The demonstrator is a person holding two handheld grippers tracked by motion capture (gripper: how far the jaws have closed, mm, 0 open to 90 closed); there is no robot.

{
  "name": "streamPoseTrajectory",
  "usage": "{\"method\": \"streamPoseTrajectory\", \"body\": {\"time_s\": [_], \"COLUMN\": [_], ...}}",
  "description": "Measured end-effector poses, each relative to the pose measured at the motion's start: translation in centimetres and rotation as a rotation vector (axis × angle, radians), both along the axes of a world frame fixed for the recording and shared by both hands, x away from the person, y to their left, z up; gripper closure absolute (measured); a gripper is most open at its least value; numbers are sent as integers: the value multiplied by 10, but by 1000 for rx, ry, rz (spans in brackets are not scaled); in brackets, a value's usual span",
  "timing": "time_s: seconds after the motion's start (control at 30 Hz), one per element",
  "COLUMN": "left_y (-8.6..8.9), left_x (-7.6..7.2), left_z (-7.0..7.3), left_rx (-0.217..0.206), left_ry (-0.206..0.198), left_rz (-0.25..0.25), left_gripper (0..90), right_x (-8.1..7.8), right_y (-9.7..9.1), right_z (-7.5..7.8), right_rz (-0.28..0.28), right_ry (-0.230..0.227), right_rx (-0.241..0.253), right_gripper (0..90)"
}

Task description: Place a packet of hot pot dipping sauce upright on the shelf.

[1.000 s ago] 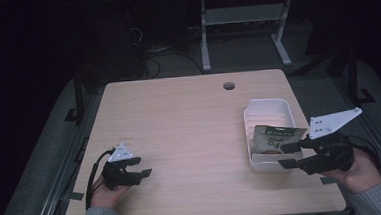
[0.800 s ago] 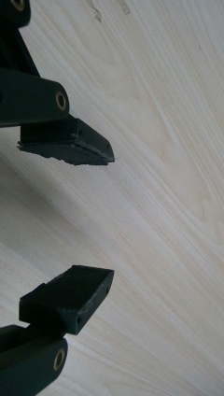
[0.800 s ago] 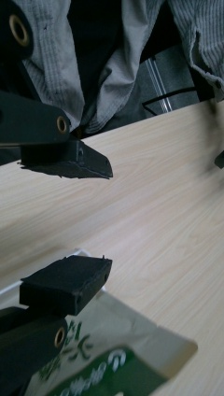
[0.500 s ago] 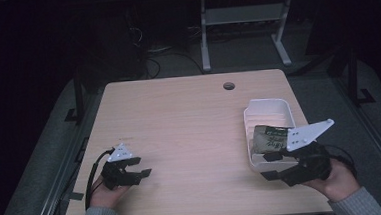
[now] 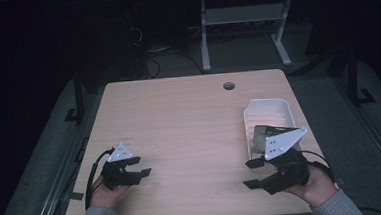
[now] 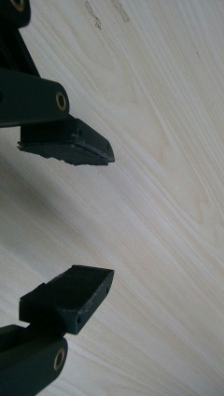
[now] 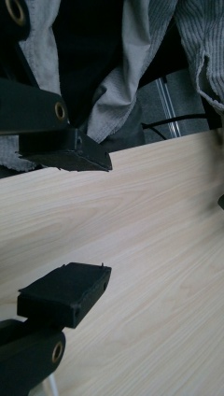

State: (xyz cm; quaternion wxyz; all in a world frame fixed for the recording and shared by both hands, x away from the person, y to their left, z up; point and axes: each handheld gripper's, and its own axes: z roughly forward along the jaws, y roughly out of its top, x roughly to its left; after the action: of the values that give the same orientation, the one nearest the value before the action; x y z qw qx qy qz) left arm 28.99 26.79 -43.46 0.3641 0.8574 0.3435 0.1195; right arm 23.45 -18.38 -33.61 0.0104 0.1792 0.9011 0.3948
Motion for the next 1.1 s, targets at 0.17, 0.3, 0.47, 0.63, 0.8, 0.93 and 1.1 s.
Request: {"method": "streamPoseTrajectory", "body": {"time_s": [0.17,0.3,0.47,0.63,0.8,0.93,1.1], "left_y": [0,0,0,-2,-2,-2,-2], "left_x": [0,0,0,-1,-1,-1,0], "left_z": [0,0,0,0,0,0,-1], "left_rx": [4,3,5,10,14,13,14], "left_ry": [1,0,1,-2,-1,-1,1], "left_rz": [-2,1,-1,-8,-7,-8,-8], "left_gripper": [369,366,365,365,365,366,365], "right_x": [3,5,6,9,9,10,11], "right_y": [16,26,36,48,59,65,75], "right_z": [-10,-15,-21,-30,-36,-41,-48], "right_rz": [20,34,47,57,65,78,88], "right_ry": [16,24,25,32,35,45,49], "right_rx": [8,6,11,12,-3,2,-8], "right_gripper": [392,391,387,386,384,383,376]}}
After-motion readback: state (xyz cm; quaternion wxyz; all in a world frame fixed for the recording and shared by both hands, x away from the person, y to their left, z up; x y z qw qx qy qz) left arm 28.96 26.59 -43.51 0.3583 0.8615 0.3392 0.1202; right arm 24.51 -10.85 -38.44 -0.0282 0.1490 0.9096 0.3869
